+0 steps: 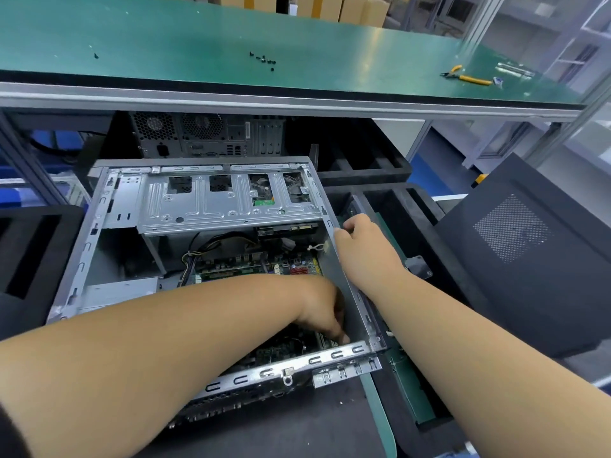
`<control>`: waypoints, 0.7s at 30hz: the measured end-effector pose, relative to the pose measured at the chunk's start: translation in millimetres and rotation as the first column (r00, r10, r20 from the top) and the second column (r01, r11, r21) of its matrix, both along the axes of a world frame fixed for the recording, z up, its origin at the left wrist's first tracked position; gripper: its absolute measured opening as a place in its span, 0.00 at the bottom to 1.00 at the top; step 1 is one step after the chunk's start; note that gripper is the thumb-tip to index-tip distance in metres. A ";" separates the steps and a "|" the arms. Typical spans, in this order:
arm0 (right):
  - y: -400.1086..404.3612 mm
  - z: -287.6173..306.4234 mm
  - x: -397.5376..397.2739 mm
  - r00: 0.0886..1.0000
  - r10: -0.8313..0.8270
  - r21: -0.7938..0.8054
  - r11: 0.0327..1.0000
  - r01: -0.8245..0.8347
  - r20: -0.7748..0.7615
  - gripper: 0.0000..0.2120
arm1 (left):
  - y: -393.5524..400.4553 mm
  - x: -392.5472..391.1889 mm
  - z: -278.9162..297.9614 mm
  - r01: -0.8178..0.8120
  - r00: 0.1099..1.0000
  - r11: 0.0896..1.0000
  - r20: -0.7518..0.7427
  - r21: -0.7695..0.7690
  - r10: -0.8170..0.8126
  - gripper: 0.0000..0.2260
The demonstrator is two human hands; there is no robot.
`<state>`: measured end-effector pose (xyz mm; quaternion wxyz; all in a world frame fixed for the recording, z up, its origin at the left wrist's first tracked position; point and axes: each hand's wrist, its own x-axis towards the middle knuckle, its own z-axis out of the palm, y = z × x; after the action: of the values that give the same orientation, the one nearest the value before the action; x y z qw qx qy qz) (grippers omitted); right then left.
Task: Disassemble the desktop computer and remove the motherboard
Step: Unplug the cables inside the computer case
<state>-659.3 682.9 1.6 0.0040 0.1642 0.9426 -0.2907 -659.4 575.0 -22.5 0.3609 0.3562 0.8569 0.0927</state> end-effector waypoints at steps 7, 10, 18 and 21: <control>1.1 -2.2 20.9 0.975 0.030 0.087 0.995 -0.050 0.221 0.26 | 20.6 10.9 -5.4 0.286 0.946 0.940 -0.101 -0.184 -0.308 0.15; -4.0 -9.9 28.9 0.982 0.036 0.125 0.990 -0.060 0.184 0.24 | 23.2 10.9 -12.7 0.319 0.928 0.931 -0.139 -0.177 -0.344 0.14; -8.8 -17.5 31.5 0.998 0.022 0.169 0.985 -0.032 0.059 0.22 | 11.6 4.3 -25.6 0.267 0.945 0.963 -0.187 -0.031 -0.268 0.14; -8.4 -20.2 30.8 0.999 0.018 0.191 0.981 -0.027 0.049 0.22 | 8.8 6.9 -25.4 0.269 0.944 0.962 -0.185 -0.047 -0.273 0.13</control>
<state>-628.6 674.5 -18.6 0.0135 0.1597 0.9677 -0.1946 -652.5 583.8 -48.0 0.2906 0.4741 0.8311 -0.0011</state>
